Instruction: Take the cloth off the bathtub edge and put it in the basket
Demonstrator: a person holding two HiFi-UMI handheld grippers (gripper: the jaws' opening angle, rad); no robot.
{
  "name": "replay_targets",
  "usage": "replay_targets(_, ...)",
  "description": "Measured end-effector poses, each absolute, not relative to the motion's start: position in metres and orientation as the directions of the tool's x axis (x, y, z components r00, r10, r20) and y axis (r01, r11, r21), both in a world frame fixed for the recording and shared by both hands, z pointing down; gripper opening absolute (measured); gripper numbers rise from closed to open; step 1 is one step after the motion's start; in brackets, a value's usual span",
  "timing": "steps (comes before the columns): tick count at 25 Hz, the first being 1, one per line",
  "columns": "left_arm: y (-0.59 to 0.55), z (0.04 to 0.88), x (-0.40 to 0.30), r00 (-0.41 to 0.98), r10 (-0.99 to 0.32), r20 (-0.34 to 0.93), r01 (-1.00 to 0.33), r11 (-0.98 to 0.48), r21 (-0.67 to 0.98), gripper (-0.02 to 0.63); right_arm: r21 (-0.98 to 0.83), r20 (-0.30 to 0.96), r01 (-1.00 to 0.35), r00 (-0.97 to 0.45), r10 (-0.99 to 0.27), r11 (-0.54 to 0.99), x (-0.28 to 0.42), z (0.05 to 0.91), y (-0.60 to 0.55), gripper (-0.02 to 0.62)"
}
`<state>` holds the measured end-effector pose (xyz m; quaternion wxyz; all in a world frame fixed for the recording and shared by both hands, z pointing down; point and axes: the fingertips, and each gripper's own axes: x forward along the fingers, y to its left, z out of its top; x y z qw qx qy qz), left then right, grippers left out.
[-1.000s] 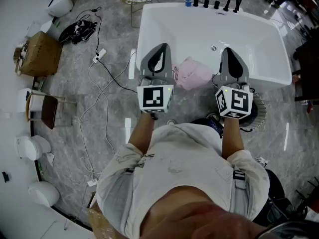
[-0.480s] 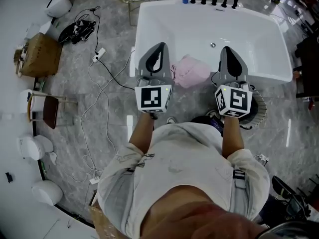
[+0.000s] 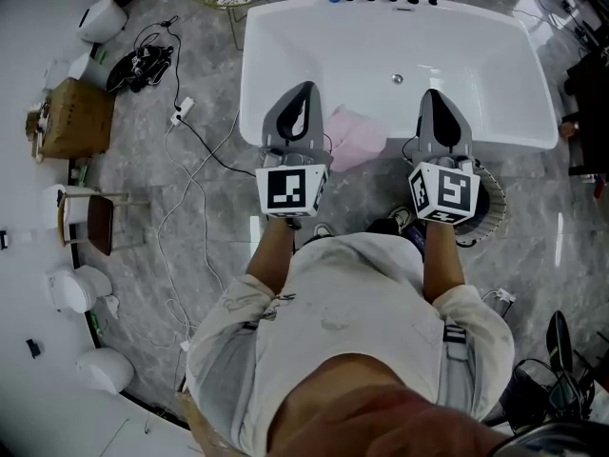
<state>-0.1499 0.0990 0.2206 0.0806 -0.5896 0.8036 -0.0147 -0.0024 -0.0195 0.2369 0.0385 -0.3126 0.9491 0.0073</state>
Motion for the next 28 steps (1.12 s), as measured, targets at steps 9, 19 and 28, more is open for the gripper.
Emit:
replay_targets(9, 0.013, 0.222, -0.118, -0.339, -0.936, -0.100, -0.928, 0.350, -0.127, 0.002, -0.060, -0.069, -0.578, -0.811, -0.581, 0.814, 0.028, 0.251, -0.118, 0.003)
replay_targets(19, -0.019, 0.239, -0.155, -0.358, -0.931, -0.079, -0.926, 0.364, -0.100, 0.002, -0.040, -0.025, -0.557, -0.829, -0.559, 0.829, -0.016, 0.273, -0.147, 0.003)
replay_targets(28, -0.024, 0.247, -0.224, -0.355, -0.930, -0.093, -0.928, 0.363, -0.090, 0.002, -0.007, 0.002, -0.527, -0.850, -0.527, 0.850, -0.094, 0.277, -0.142, 0.003)
